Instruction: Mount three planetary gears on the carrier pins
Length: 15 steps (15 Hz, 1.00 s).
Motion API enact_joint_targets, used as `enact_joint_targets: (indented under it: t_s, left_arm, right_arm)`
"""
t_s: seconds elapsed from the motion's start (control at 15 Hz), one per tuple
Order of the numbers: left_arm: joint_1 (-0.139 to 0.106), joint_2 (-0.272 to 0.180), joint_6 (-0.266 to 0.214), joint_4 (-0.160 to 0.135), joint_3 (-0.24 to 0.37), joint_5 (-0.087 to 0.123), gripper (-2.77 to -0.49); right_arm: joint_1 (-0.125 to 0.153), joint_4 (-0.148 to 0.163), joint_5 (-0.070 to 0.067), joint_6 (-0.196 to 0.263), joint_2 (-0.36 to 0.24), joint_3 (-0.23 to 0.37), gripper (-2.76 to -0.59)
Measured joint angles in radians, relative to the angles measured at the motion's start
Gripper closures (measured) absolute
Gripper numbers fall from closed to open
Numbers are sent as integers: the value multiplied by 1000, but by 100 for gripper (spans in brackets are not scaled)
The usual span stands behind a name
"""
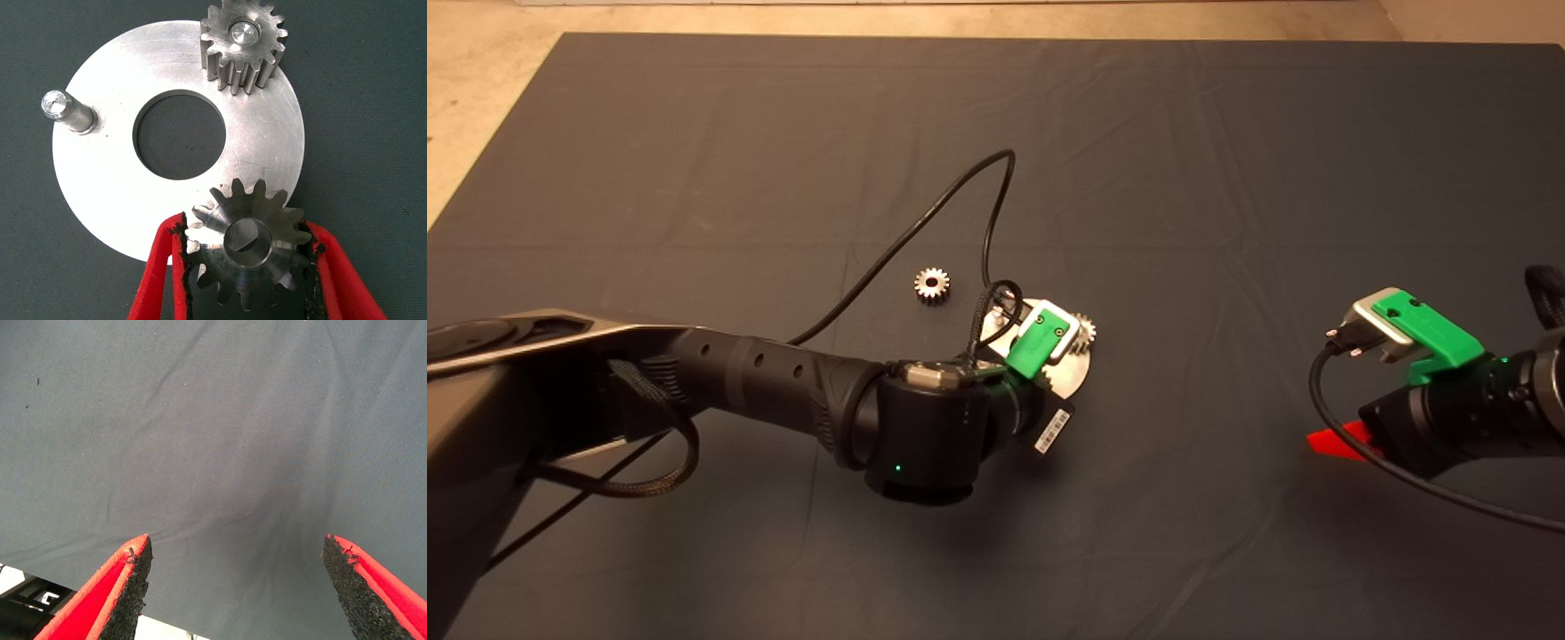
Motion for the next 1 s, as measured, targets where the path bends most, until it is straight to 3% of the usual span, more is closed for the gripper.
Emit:
enact_joint_targets:
  t_s: [1.0]
  left_arm:
    - [0, -1, 3, 3, 2, 0, -71]
  right_arm:
    - [0, 0, -1, -4, -14, 0, -189]
